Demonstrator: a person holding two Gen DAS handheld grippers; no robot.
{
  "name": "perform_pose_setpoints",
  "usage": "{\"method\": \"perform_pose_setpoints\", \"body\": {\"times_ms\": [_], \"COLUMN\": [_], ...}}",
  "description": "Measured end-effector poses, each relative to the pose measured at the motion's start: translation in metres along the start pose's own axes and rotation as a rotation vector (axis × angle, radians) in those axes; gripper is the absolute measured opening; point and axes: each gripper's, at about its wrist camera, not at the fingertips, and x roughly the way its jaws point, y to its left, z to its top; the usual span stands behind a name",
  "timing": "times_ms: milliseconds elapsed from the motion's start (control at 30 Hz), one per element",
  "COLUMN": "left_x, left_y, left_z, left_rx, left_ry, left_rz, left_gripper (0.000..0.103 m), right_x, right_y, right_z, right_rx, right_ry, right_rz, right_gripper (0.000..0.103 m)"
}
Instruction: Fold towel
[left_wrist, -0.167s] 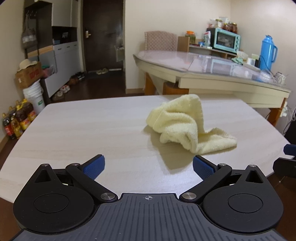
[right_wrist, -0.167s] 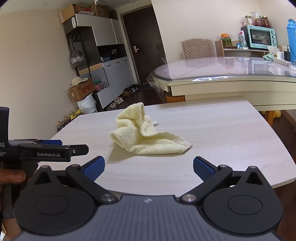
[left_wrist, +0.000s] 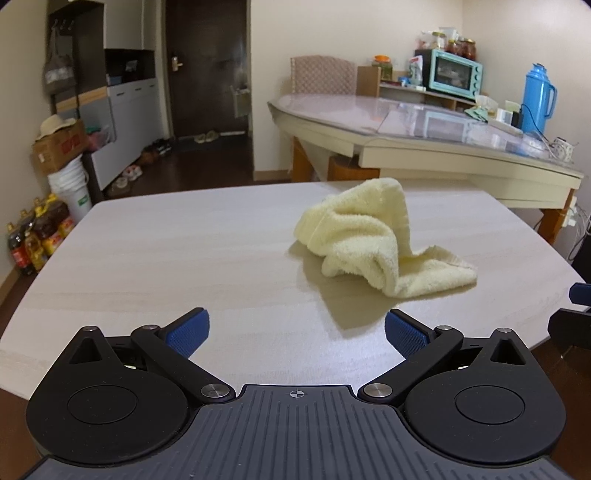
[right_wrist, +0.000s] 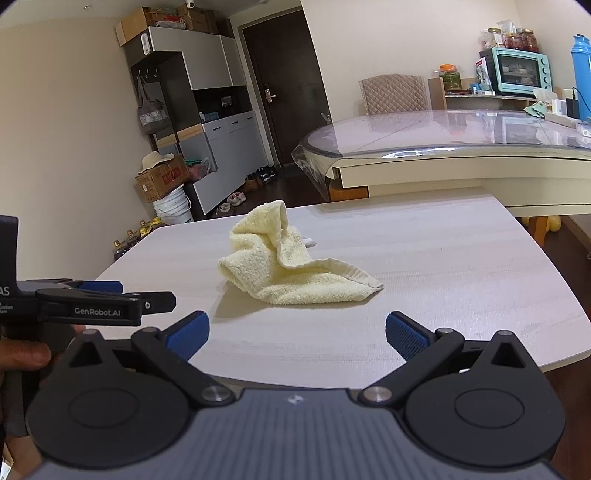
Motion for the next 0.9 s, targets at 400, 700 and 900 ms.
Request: {"method": "perform_pose_setpoints", "body": {"times_ms": [400,700,900], "left_x": [0.005,0.006,0.007], "left_y": [-0.004,-0.004,-0.004], "left_z": [-0.003,-0.006,-0.007], "left_rx": [0.003,0.003,0.004], "left_ry": [0.031,0.037,0.040], "left_rz": [0.002,-0.004,-0.005], "left_gripper": [0.103,0.103,0.103], "right_x": [0.007,0.009,0.012], "right_y": [-0.008,-0.003,-0.008], "right_z": [-0.020,-0.026,-0.037], "right_rx": [0.000,0.002,0.007], "right_ry": [-0.009,-0.012,-0.008], "right_rz": [0.016,0.018,0.020], "right_gripper": [0.103,0.103,0.103]}}
